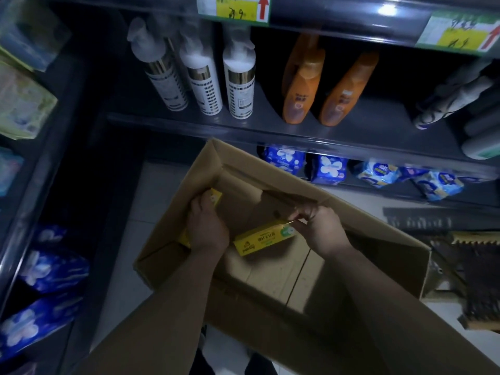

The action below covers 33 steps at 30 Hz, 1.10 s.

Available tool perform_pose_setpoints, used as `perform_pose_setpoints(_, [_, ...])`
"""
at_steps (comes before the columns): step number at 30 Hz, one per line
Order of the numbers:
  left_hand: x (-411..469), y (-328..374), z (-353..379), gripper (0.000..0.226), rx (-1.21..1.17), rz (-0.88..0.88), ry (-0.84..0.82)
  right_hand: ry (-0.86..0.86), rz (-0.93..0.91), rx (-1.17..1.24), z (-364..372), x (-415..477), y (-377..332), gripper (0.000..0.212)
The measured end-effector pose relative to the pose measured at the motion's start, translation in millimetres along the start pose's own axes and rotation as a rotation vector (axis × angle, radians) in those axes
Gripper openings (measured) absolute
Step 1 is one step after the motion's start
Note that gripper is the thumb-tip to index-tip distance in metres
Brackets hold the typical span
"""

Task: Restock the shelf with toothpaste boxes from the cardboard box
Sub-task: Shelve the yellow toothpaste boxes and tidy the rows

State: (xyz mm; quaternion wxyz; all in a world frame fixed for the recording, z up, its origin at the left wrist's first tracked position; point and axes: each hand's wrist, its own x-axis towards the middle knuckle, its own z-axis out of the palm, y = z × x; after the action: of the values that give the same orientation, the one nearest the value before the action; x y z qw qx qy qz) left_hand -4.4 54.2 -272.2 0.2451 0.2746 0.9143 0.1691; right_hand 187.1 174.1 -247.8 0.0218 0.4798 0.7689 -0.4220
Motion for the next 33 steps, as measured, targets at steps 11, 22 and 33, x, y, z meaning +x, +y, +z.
perform_pose_setpoints(11, [19,-10,13,0.042,0.334,0.112,-0.097,-0.01,0.027,-0.004,-2,-8,18,0.015])
perform_pose_setpoints(22, [9,-34,9,0.098,0.344,-0.18,-0.461,0.011,0.047,-0.033,-4,-11,25,0.022])
perform_pose_setpoints(33, [-5,17,-38,0.035,-0.092,-0.077,-0.353,0.051,0.051,-0.01,-24,-31,10,0.014])
